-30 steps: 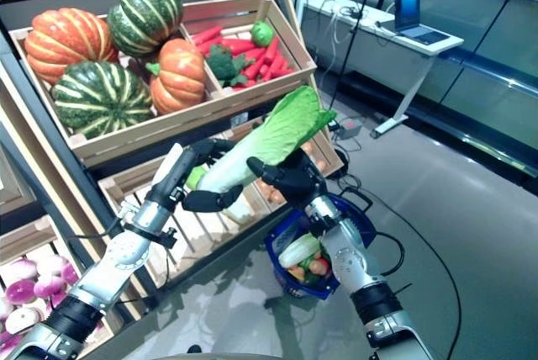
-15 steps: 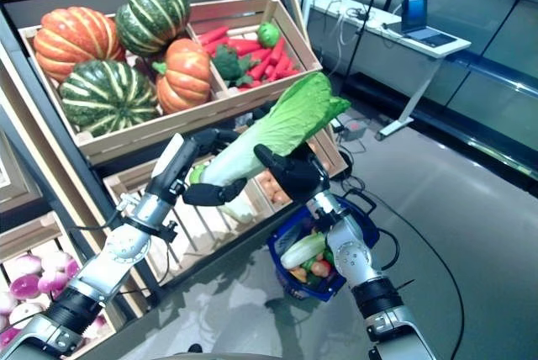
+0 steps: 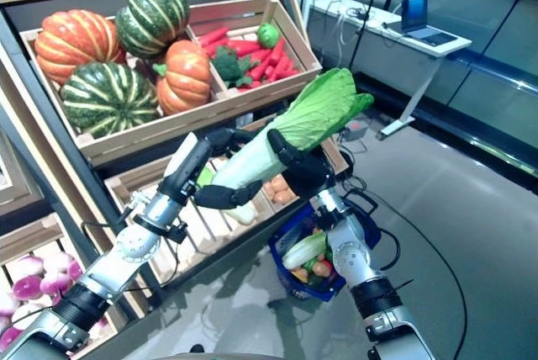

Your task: Put vegetables into the basket

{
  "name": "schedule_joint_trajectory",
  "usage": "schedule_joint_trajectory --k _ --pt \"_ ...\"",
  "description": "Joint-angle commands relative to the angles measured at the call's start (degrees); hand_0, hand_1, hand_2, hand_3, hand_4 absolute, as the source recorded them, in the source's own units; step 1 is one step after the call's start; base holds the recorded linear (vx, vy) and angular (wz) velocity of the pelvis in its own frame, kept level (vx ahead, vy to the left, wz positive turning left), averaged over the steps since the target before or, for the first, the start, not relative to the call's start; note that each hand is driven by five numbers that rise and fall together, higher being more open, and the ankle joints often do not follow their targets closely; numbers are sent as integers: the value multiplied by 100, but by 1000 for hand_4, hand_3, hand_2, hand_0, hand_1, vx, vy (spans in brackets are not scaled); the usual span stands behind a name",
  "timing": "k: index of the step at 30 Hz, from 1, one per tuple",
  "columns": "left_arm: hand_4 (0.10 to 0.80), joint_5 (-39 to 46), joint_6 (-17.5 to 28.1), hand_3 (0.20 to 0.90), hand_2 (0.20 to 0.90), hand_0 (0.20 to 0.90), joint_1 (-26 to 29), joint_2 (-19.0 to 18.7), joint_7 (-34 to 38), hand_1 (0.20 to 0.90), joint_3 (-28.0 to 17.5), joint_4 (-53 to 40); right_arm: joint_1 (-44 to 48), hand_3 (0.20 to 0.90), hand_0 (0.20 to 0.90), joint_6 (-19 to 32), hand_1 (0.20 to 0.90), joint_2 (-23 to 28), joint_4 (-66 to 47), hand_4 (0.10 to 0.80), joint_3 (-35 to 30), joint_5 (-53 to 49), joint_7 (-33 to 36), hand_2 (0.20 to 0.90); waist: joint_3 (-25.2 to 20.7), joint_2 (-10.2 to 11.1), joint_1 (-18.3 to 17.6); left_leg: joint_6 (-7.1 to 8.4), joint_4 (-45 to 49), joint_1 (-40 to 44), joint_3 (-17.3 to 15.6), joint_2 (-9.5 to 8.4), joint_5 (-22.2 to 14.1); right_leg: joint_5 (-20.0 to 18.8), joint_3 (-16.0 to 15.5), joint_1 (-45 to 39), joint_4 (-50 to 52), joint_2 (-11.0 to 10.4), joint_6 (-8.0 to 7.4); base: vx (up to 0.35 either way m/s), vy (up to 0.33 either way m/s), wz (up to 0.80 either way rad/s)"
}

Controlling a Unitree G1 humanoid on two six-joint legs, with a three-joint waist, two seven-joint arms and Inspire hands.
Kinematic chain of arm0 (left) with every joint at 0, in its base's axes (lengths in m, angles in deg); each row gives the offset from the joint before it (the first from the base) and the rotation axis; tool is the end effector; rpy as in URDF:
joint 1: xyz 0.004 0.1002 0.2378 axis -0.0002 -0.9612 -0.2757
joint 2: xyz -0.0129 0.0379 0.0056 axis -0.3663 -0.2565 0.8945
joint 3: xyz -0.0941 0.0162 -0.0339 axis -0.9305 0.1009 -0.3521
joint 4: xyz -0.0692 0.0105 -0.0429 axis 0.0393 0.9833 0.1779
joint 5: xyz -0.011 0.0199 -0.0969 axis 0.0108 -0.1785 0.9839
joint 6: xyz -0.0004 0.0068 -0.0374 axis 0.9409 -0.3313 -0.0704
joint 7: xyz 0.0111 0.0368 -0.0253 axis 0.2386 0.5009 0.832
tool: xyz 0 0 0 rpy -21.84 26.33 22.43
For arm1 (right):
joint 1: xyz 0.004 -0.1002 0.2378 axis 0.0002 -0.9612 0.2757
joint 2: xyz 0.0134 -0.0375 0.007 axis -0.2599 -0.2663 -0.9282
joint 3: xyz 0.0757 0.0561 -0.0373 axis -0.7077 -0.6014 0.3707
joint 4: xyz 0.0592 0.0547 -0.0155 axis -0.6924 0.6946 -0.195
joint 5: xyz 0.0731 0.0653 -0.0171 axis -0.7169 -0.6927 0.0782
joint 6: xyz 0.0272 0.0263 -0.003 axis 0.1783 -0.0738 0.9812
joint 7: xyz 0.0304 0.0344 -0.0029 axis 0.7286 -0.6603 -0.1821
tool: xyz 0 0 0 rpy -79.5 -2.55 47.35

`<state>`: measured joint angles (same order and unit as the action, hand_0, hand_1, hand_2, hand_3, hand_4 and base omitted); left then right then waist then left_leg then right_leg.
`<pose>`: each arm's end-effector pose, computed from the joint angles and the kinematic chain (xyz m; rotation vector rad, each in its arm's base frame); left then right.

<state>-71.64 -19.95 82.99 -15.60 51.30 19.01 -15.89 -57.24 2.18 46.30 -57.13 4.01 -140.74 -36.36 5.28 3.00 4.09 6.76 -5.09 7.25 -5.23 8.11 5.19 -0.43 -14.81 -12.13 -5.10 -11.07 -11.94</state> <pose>0.2290 0.1625 0.0834 0.4659 -0.5059 -0.4112 0.2579 -0.1694 0.0655 0.8492 -0.2050 0.6288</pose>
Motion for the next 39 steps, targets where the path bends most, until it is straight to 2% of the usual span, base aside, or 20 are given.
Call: schedule_joint_trajectory --k 1,6,7,8,9,14,21,26,39 --pt "400 -237 371 300 300 300 748 60 -203 300 558 -79 1517 300 300 775 300 -263 -1069 400 -249 115 -151 300 -335 -81 -32 -224 9 89 175 -171 -760 38 84 137 71 43 258 0 0 0" --pt "400 -242 277 300 300 300 679 47 -152 300 492 -55 1478 300 300 788 300 -197 -1110 400 -295 195 -72 300 -332 -80 -35 -222 9 86 172 -165 -754 32 97 146 73 46 256 0 0 0" --pt "532 -256 230 498 498 498 666 47 -130 498 482 -37 1474 300 300 786 300 -176 -1123 400 -298 212 -55 300 -327 -78 -36 -222 9 85 175 -166 -752 30 100 147 73 48 256 0 0 0" --pt "585 -255 194 578 578 578 663 48 -141 578 480 -34 1474 300 300 789 300 -167 -1128 400 -298 217 -44 300 -325 -76 -36 -221 9 84 176 -166 -751 28 102 148 73 48 255 0 0 0" --pt "800 -285 93 900 900 900 620 37 -174 900 426 11 1448 300 300 801 300 -132 -1143 400 -321 254 -29 300 -320 -73 -37 -220 9 80 171 -164 -752 22 103 155 74 43 251 0 0 0" --pt "800 -345 -154 900 900 900 494 -41 -149 900 339 201 1383 300 300 785 300 2 -1166 400 -421 363 35 300 -311 -70 -57 -213 9 78 144 -156 -742 12 119 167 71 38 242 0 0 0" --pt "800 -254 -593 900 900 900 193 21 51 900 -15 813 1227 300 300 908 300 212 -973 400 -643 684 271 300 -299 -49 -80 -205 9 64 98 -130 -714 -16 158 208 71 49 248 0 0 0" --pt "800 -371 -850 900 900 900 26 90 352 900 -230 1322 1097 300 300 1005 300 544 -567 400 -845 1202 671 300 -273 -23 -125 -190 9 60 40 -97 -688 -40 207 232 69 64 249 0 0 0" --pt "800 -704 -1459 900 900 900 -44 68 933 900 -618 2004 825 300 300 1242 300 1010 -200 400 -1360 1528 1127 300 -196 -26 -245 -148 9 56 -18 -42 -661 -52 311 272 70 91 247 -1 -7 -2"
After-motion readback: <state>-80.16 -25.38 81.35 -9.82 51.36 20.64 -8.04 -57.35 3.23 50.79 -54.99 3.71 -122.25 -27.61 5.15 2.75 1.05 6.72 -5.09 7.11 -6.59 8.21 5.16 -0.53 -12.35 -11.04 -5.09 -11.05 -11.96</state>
